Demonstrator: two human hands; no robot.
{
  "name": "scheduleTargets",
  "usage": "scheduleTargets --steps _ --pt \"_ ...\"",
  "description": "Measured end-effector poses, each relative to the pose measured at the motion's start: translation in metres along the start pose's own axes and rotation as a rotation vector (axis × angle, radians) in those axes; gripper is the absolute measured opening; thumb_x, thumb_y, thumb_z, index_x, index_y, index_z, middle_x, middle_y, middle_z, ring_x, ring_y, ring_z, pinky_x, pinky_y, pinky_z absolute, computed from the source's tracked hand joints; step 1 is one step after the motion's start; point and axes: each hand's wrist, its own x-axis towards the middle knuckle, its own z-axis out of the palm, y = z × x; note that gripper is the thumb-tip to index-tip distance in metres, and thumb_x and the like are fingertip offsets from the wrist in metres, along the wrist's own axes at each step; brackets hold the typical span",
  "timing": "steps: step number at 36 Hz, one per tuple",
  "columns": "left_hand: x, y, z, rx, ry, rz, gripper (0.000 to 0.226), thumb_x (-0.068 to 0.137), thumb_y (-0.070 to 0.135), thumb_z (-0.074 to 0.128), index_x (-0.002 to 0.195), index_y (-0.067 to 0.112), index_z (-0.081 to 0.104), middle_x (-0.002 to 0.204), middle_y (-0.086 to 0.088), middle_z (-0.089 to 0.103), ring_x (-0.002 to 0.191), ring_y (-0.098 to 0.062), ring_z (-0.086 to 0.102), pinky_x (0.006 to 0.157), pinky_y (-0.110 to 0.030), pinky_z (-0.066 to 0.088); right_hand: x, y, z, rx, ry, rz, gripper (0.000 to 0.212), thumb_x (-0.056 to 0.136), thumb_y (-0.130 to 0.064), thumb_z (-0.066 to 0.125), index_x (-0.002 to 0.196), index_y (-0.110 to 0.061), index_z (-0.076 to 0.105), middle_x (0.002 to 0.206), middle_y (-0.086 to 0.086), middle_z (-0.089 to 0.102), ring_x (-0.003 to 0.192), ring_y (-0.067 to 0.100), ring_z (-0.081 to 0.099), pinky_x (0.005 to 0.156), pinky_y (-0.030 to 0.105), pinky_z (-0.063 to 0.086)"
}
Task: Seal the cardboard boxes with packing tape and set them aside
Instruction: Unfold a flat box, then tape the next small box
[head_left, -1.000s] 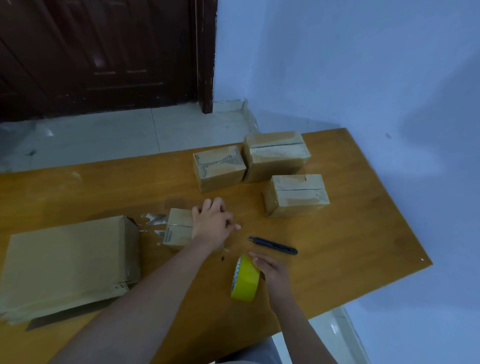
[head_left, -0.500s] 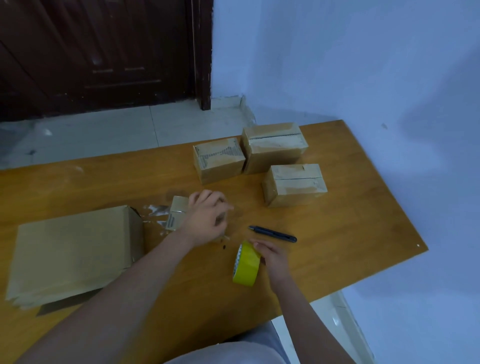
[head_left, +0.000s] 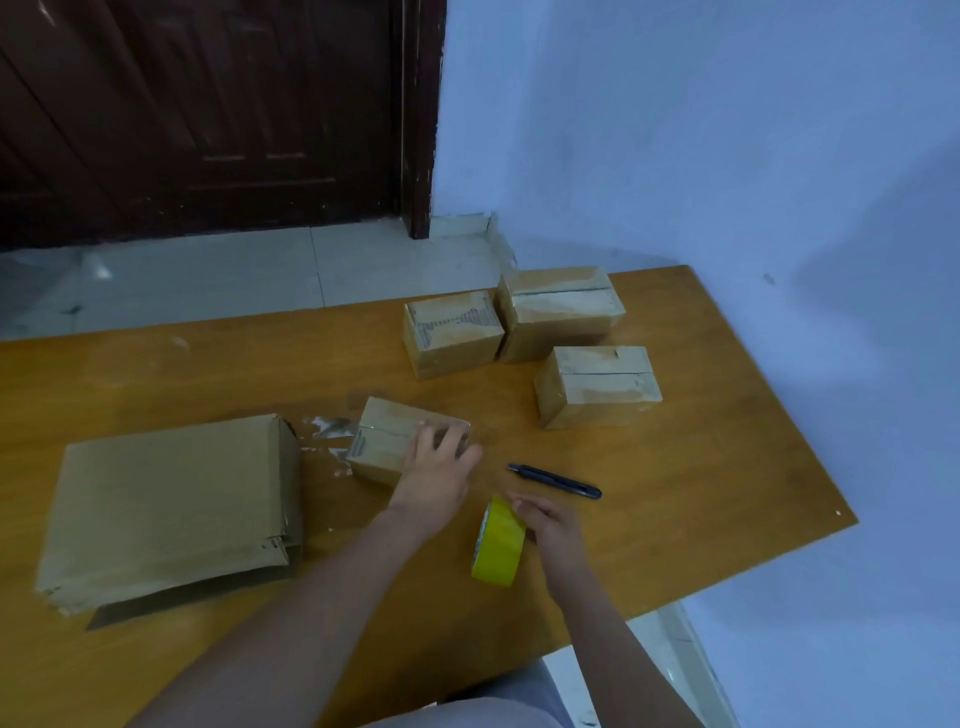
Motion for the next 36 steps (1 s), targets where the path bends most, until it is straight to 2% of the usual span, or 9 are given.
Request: scheduleTargets --steps 5,10,16,20,23,26,29,31,36 --pt "-0.001 0.003 0.011 -0.173 0.086 -0.086 0.046 0.061 -0.003 0.074 0.102 0.015 0.064 0.117 -0.008 0.058 0.097 -0.037 0.054 0.085 -0.055 0.050 0.000 -0.003 0.005 -0.068 -0.016 -0.008 0.017 0.087 -0.008 0.062 0.089 -0.019 0.075 0.096 -0.001 0.073 0.097 0.017 0.064 0.089 0.034 0.049" --pt "0.003 0.002 0.007 -0.319 0.159 -0.131 0.026 0.086 0.007 0.058 0.111 0.016 0.061 0.119 -0.001 0.056 0.103 -0.026 0.046 0.090 -0.042 0.043 0.001 -0.010 0.011 -0.196 -0.058 -0.043 0.016 0.087 -0.010 0.063 0.090 -0.019 0.076 0.096 -0.004 0.072 0.097 0.013 0.063 0.091 0.033 0.048" --pt "0.008 -0.014 -0.033 -0.922 0.281 -0.405 0.017 0.099 0.014 0.045 0.107 0.011 0.060 0.108 0.000 0.056 0.104 -0.016 0.052 0.089 -0.030 0.044 -0.001 -0.025 0.013 -0.228 -0.142 -0.070 0.020 0.087 -0.006 0.061 0.080 -0.019 0.075 0.085 -0.006 0.072 0.088 0.012 0.064 0.084 0.029 0.048" --pt "0.005 -0.045 -0.056 -0.747 0.430 -0.631 0.022 0.098 0.010 0.045 0.117 0.010 0.057 0.122 -0.007 0.051 0.111 -0.014 0.043 0.102 -0.030 0.037 0.002 -0.043 0.012 -0.126 -0.196 -0.011 0.017 0.089 -0.004 0.057 0.078 -0.004 0.070 0.078 0.005 0.068 0.074 0.016 0.064 0.066 0.023 0.050" --pt "0.007 -0.071 -0.058 -0.611 0.334 -0.820 0.041 0.099 0.026 0.046 0.134 0.004 0.045 0.133 -0.016 0.045 0.126 -0.030 0.033 0.106 -0.038 0.032 0.005 -0.057 0.015 -0.144 -0.310 0.035 0.022 0.090 -0.005 0.056 0.072 -0.005 0.068 0.072 -0.003 0.069 0.070 0.007 0.064 0.070 0.019 0.051" --pt "0.010 -0.083 -0.059 -0.664 0.000 -0.990 0.065 0.099 0.049 0.034 0.145 0.004 0.029 0.147 -0.020 0.032 0.135 -0.038 0.026 0.104 -0.045 0.037 0.008 -0.066 0.023 -0.220 -0.408 0.074 0.025 0.089 -0.011 0.059 0.067 -0.012 0.071 0.083 0.000 0.071 0.088 0.021 0.063 0.091 0.037 0.047" --pt "0.006 -0.078 -0.067 -0.783 -0.215 -0.966 0.071 0.098 0.059 0.022 0.146 0.008 0.031 0.151 -0.018 0.029 0.126 -0.039 0.042 0.092 -0.040 0.047 0.009 -0.070 0.033 -0.202 -0.440 0.093 0.026 0.088 -0.010 0.059 0.066 -0.014 0.073 0.114 0.004 0.066 0.111 0.022 0.055 0.092 0.036 0.046" --pt "0.003 -0.071 -0.070 -0.853 -0.151 -0.966 0.074 0.096 0.063 0.022 0.139 0.007 0.042 0.140 -0.019 0.042 0.117 -0.038 0.050 0.096 -0.046 0.047 0.004 -0.073 0.037 -0.173 -0.463 0.059 0.020 0.088 -0.008 0.058 0.073 -0.010 0.072 0.137 0.000 0.049 0.118 0.014 0.047 0.087 0.030 0.043" --pt "-0.005 -0.055 -0.081 -0.969 0.216 -0.910 0.045 0.093 0.057 0.042 0.099 0.013 0.047 0.097 -0.006 0.052 0.092 -0.026 0.050 0.084 -0.041 0.045 -0.016 -0.078 0.033 -0.285 -0.425 -0.166 0.019 0.087 -0.007 0.059 0.076 -0.013 0.072 0.147 -0.004 0.035 0.137 0.010 0.028 0.103 0.029 0.025"
